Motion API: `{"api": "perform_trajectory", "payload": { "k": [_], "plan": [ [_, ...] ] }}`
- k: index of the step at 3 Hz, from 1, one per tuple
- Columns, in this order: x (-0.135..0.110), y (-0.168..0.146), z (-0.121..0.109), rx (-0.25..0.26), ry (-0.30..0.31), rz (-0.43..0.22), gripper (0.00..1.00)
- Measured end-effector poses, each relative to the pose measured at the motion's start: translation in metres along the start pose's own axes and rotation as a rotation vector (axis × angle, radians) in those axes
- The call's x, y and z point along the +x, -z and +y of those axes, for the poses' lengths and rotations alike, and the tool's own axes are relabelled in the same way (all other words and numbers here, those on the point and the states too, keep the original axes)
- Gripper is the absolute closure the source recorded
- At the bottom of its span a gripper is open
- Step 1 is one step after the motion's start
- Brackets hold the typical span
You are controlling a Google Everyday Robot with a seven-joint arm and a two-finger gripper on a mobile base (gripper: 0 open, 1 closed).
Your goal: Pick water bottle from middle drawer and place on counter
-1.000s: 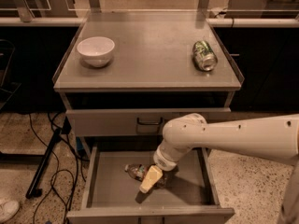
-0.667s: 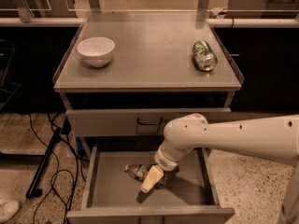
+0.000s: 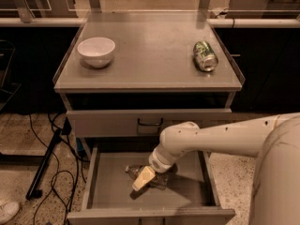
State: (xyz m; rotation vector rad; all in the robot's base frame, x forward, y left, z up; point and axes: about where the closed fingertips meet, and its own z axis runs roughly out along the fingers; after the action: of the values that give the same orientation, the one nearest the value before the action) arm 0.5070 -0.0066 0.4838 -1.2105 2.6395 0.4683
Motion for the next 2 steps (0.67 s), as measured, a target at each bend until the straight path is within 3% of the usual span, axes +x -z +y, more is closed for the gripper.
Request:
{"api": "perform_trajectory", "payload": {
  "k": [2],
  "plan": [
    [0.0006,-0.0089,-0.0009,-0.016,-0.017,-0.002,0.00]
  ]
}}
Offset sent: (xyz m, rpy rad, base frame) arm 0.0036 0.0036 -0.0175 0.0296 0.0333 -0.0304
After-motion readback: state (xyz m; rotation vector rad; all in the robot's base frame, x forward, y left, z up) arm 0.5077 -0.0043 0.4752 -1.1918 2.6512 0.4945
